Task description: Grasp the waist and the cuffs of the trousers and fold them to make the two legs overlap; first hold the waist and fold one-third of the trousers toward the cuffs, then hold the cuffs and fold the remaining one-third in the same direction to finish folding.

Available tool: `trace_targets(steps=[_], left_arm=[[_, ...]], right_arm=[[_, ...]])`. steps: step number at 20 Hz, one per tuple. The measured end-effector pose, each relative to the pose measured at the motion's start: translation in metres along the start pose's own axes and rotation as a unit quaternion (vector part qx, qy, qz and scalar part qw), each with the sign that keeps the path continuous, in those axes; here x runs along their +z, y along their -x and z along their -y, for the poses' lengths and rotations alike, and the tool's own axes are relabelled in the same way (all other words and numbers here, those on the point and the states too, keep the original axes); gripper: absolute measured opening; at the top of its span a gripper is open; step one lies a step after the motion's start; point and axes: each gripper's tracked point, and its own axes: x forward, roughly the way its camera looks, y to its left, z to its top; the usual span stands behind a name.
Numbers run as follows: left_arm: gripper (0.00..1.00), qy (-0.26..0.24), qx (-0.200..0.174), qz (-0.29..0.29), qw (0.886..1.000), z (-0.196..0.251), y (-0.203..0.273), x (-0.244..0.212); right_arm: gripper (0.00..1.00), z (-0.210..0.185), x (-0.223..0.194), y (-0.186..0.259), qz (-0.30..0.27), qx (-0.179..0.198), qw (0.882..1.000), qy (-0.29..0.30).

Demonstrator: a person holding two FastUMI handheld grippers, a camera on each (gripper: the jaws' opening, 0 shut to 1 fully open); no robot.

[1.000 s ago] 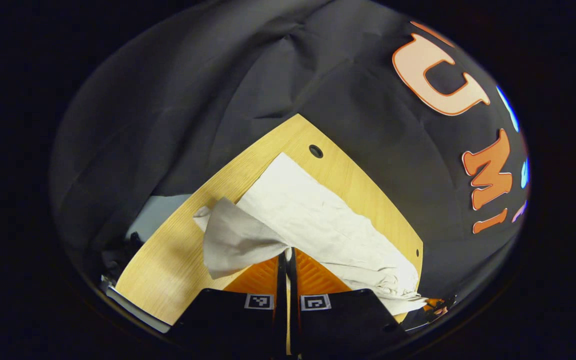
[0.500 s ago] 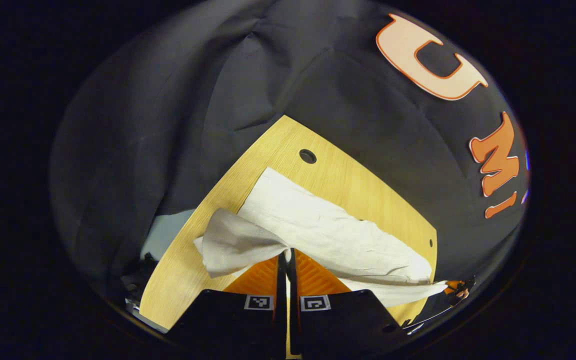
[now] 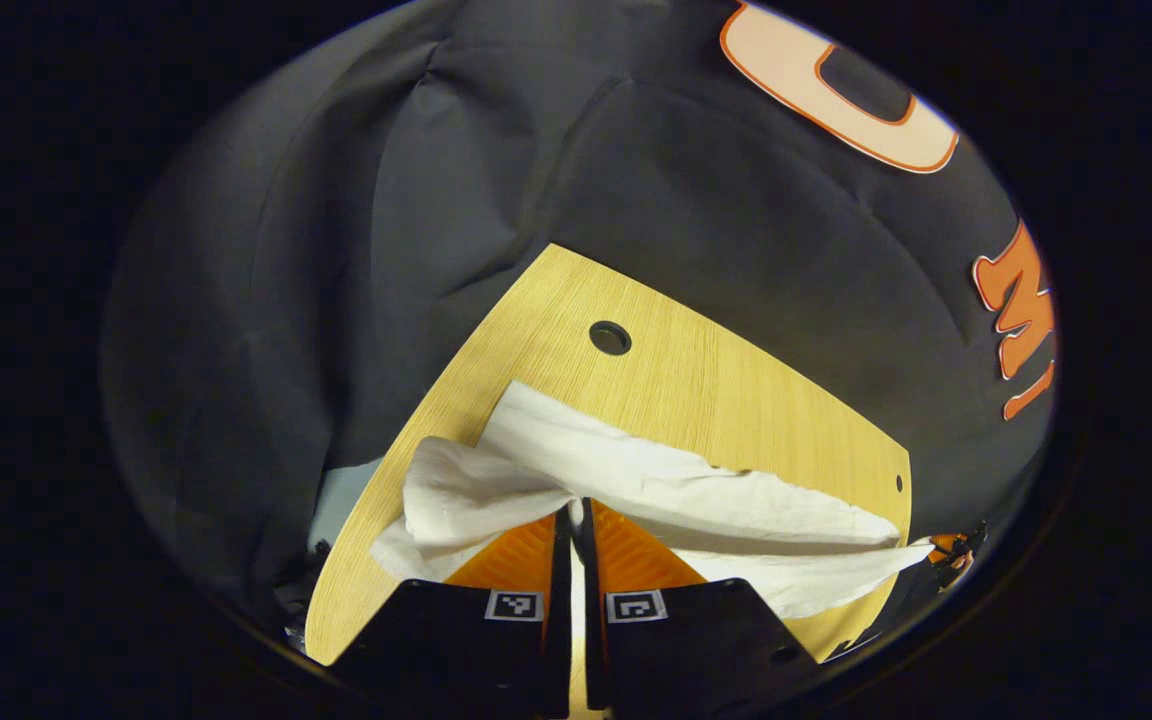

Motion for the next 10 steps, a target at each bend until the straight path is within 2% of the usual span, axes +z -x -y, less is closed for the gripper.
trace_targets(steps=[3, 4, 5, 6, 8, 9, 10], left_arm=[[0.13, -0.003, 0.002, 0.000, 1.000, 0.004, -0.021, 0.008], [0.12, -0.009, 0.009, 0.005, 1.000, 0.003, -0.026, 0.011], [0.29, -0.014, 0.014, 0.011, 1.000, 0.003, -0.030, 0.015], [0.28, -0.017, 0.015, 0.022, 0.999, 0.004, -0.029, 0.020], [0.54, -0.016, 0.010, 0.035, 0.999, 0.010, -0.025, 0.027], [0.67, -0.013, 0.018, 0.040, 0.999, 0.009, -0.025, 0.028], [0.80, -0.015, 0.027, 0.043, 0.999, 0.008, -0.022, 0.028]], right_arm=[[0.05, -0.010, 0.006, -0.020, 0.008, 0.006, 1.000, -0.013], [0.05, -0.013, 0.008, -0.026, 0.013, 0.009, 1.000, -0.014], [0.05, -0.018, 0.009, -0.030, 0.020, 0.016, 1.000, -0.012], [0.06, -0.023, 0.010, -0.032, 0.026, 0.027, 0.999, -0.006], [0.12, -0.030, 0.012, -0.030, 0.035, 0.043, 0.998, 0.011], [0.10, -0.031, 0.015, -0.030, 0.040, 0.047, 0.998, 0.017], [0.28, -0.028, 0.022, -0.028, 0.052, 0.044, 0.997, 0.024]])
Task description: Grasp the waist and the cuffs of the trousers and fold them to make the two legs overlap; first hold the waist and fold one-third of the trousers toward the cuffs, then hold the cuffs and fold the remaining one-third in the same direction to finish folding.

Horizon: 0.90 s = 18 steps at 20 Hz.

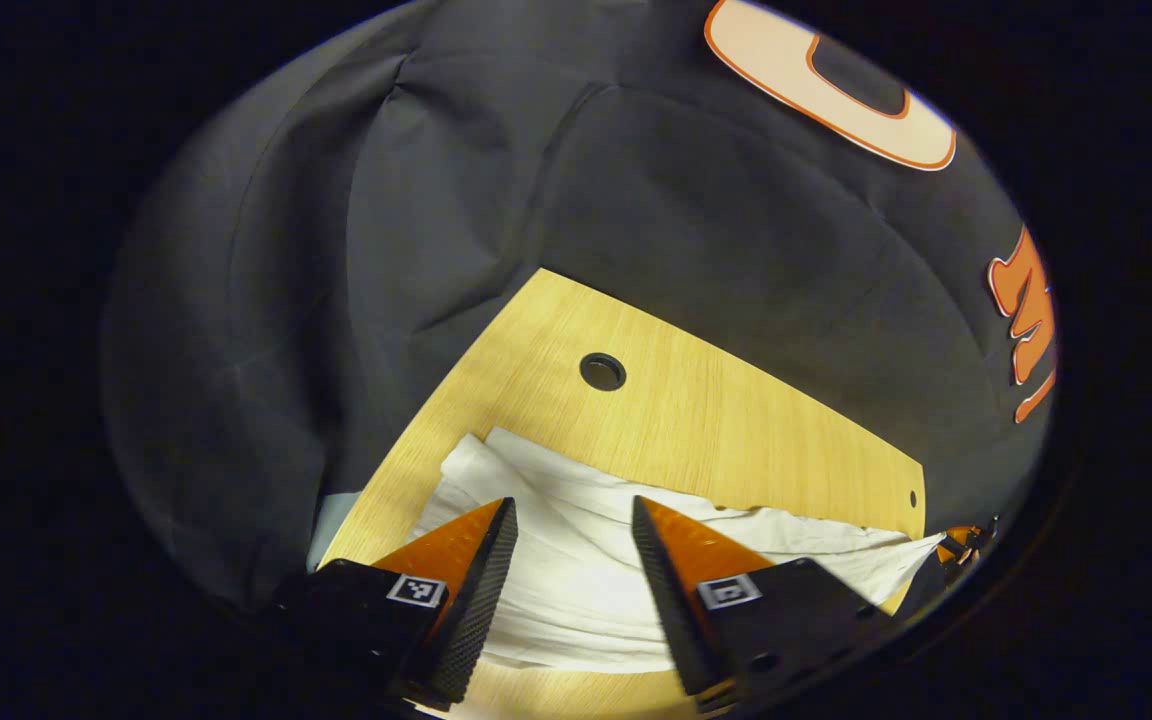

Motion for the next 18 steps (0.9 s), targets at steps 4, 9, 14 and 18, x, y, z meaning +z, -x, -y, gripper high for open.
trace_targets(steps=[4, 9, 14, 18], left_arm=[[0.99, -0.023, -0.003, 0.017, 1.000, 0.014, 0.014, 0.003], [0.99, -0.056, -0.007, 0.029, 0.998, 0.041, 0.045, 0.005], [0.99, -0.075, -0.025, 0.005, 0.997, 0.067, 0.073, -0.012], [1.00, -0.084, -0.030, 0.004, 0.996, 0.079, 0.092, -0.022]], right_arm=[[0.64, 0.033, 0.012, 0.013, 0.012, -0.034, 0.999, 0.033], [0.90, 0.090, 0.007, 0.022, -0.014, -0.109, 0.992, 0.058], [0.96, 0.130, -0.027, 0.025, -0.072, -0.149, 0.984, 0.070], [0.96, 0.140, -0.049, 0.010, -0.102, -0.141, 0.983, 0.050]])
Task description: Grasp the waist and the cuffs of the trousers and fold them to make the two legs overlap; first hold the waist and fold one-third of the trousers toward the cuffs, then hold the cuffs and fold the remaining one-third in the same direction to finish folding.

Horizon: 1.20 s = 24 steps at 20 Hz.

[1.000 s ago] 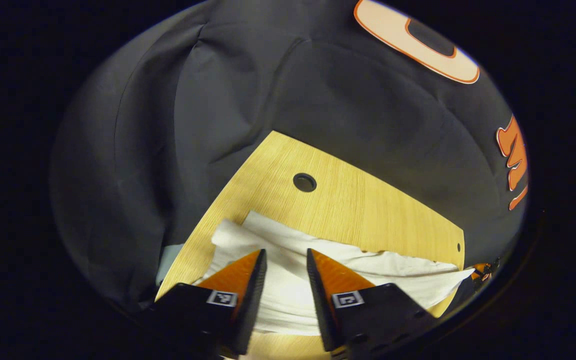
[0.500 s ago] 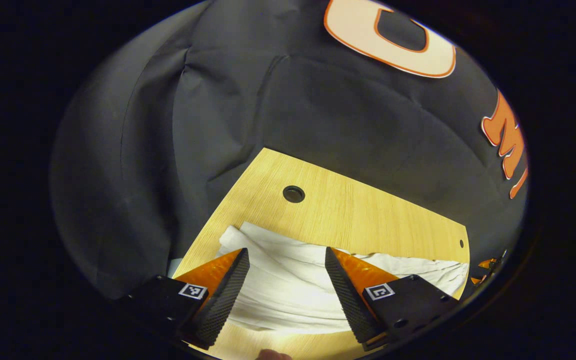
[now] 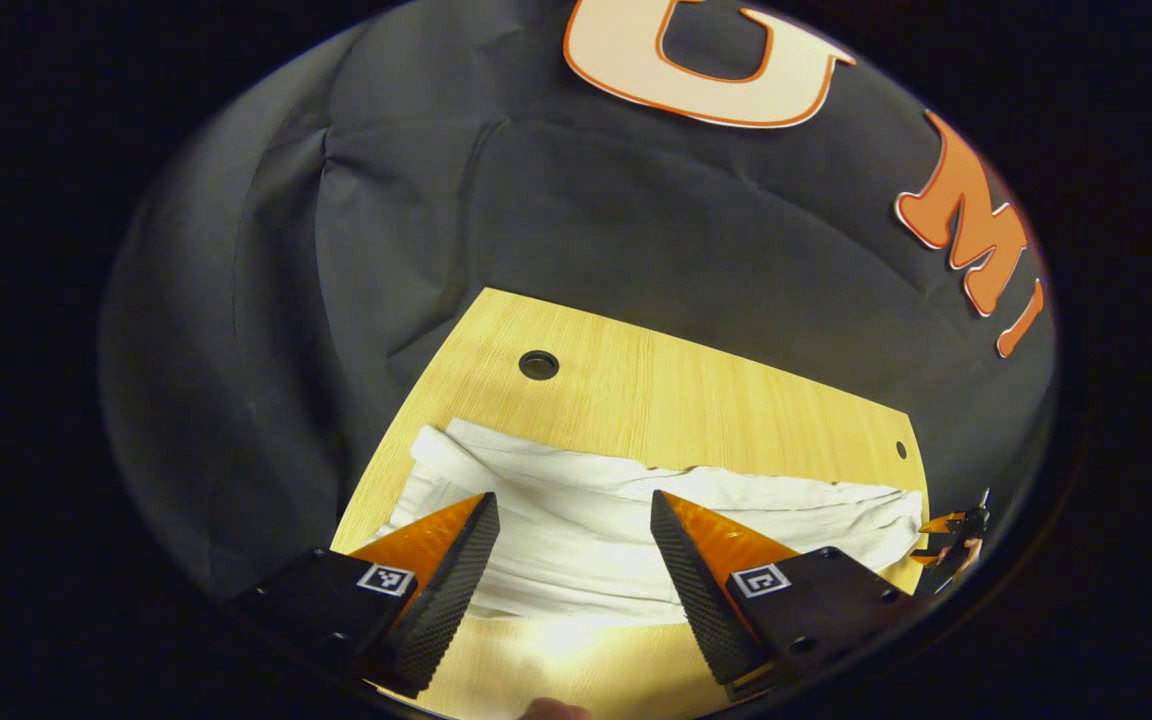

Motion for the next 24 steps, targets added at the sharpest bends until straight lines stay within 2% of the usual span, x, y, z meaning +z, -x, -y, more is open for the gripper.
trace_targets(steps=[6, 10, 14, 15, 17, 19, 24], left_arm=[[1.00, 0.007, 0.000, 0.001, 1.000, 0.015, 0.027, -0.026], [0.99, -0.007, 0.022, 0.000, 1.000, 0.020, 0.044, -0.046], [1.00, -0.083, 0.050, -0.002, 0.995, 0.028, 0.055, -0.066], [1.00, -0.095, 0.050, -0.002, 0.994, 0.032, 0.057, -0.069], [0.99, -0.111, 0.052, -0.004, 0.992, 0.038, 0.055, -0.073], [1.00, -0.119, 0.042, -0.005, 0.992, 0.044, 0.052, -0.078], [1.00, -0.116, 0.007, -0.008, 0.993, 0.046, 0.057, -0.083]], right_arm=[[0.96, -0.007, 0.014, -0.017, 0.018, 0.026, 0.999, -0.028], [0.87, -0.005, 0.023, -0.023, 0.029, 0.034, 0.996, -0.074], [0.51, -0.007, 0.022, -0.032, 0.027, 0.074, 0.992, -0.093], [0.36, -0.011, 0.022, -0.031, 0.034, 0.084, 0.991, -0.094], [0.22, -0.013, 0.024, -0.025, 0.050, 0.098, 0.989, -0.097], [0.17, -0.019, 0.028, -0.013, 0.064, 0.132, 0.984, -0.105], [0.16, -0.067, 0.026, 0.039, 0.097, 0.215, 0.965, -0.113]])
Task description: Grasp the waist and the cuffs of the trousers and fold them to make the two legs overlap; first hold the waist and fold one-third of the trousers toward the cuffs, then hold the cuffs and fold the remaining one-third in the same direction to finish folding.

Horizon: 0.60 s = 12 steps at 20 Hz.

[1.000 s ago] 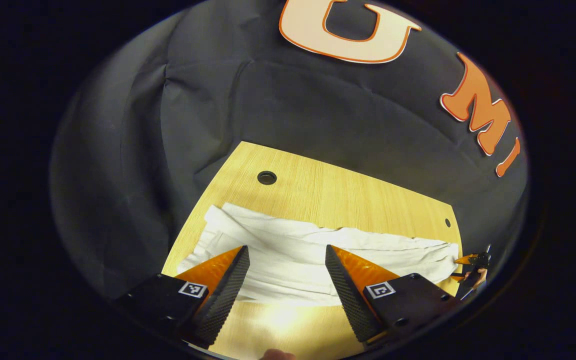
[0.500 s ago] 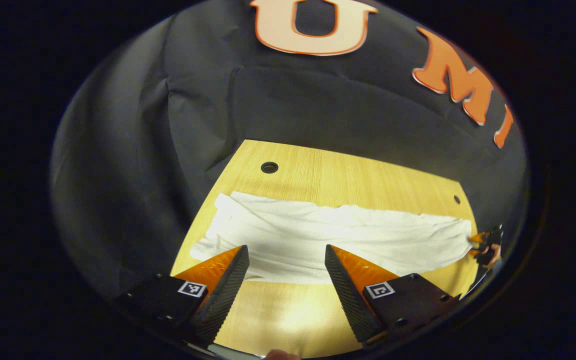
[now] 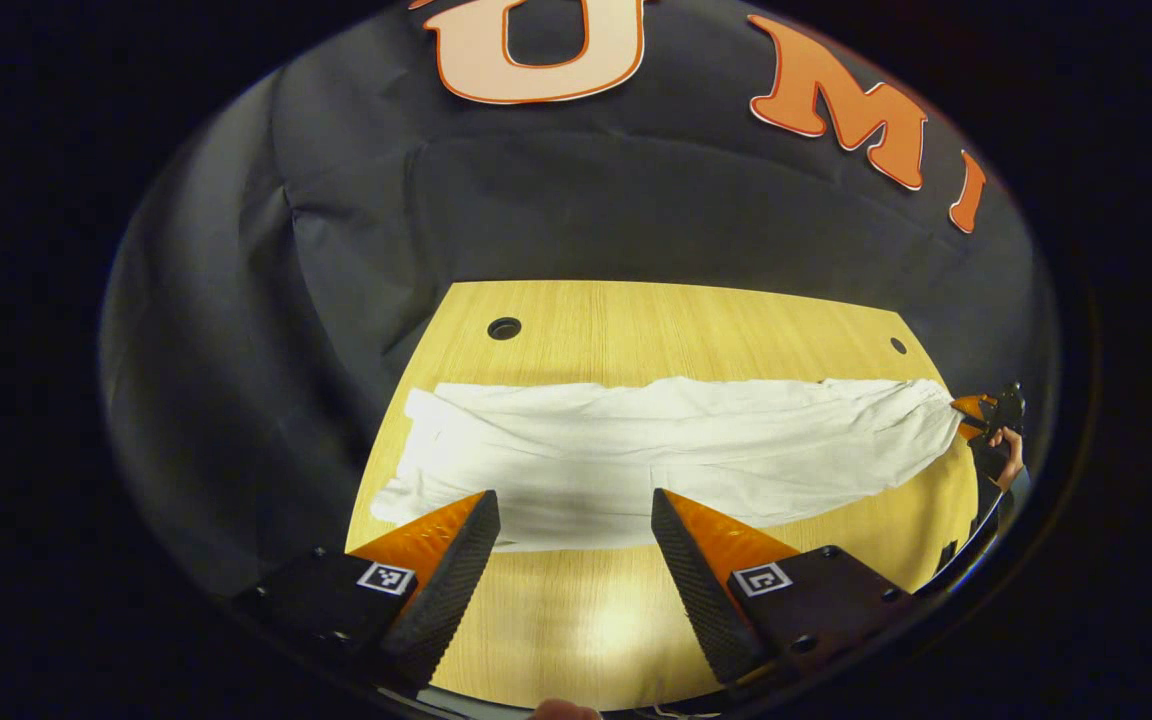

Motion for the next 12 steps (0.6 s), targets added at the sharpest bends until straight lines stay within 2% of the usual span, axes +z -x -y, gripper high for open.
trace_targets(steps=[6, 12], left_arm=[[1.00, 0.011, -0.030, 0.001, 0.999, -0.015, -0.014, -0.010], [1.00, 0.033, -0.041, -0.008, 0.999, -0.043, -0.025, -0.028]], right_arm=[[0.17, -0.033, -0.018, 0.041, 0.016, 0.057, 0.998, -0.002], [0.17, -0.085, -0.067, 0.069, 0.012, 0.095, 0.995, 0.013]])
